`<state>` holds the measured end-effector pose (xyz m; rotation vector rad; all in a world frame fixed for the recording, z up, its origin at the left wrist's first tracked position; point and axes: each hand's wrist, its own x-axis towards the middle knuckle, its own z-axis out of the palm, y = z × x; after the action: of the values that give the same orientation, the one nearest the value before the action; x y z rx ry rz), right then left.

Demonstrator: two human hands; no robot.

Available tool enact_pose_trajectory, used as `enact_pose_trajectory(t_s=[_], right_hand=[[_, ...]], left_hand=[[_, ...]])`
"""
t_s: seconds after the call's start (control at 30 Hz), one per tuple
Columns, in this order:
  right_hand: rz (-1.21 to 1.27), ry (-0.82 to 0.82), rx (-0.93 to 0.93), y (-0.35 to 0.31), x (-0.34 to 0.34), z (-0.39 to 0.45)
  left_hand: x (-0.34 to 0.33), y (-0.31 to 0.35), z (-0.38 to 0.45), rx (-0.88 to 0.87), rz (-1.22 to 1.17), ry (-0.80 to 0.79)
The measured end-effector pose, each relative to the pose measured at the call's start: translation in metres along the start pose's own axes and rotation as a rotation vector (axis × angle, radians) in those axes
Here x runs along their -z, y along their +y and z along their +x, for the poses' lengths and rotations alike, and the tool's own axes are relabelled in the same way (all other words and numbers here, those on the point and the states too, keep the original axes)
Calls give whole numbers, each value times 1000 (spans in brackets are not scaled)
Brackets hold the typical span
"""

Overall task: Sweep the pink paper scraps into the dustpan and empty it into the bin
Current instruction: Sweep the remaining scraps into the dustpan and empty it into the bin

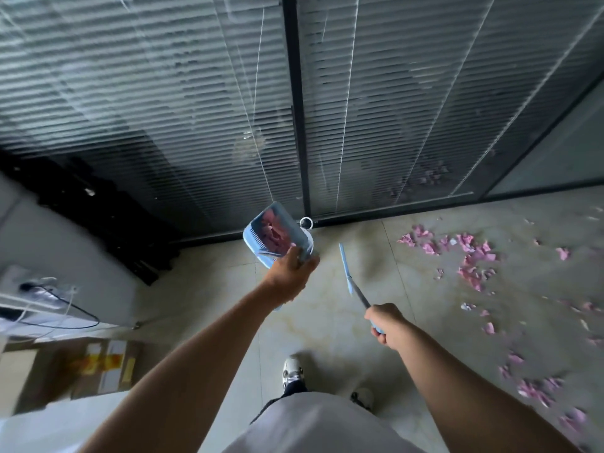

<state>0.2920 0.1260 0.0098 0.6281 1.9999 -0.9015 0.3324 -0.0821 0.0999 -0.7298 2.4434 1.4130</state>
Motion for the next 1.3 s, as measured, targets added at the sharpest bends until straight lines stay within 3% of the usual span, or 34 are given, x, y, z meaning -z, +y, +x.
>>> enact_pose_trajectory(t_s=[0.33,0.93,1.3], right_hand=[[-42,3,-26,23,6,11],[-46,35,-61,42,22,17],[-31,21,-65,48,23,17]], left_hand=[[-34,-40,-7,-135,659,-230],[-58,-72,-24,-186,1090,-405],[-71,-84,-27,-237,1461,-628]])
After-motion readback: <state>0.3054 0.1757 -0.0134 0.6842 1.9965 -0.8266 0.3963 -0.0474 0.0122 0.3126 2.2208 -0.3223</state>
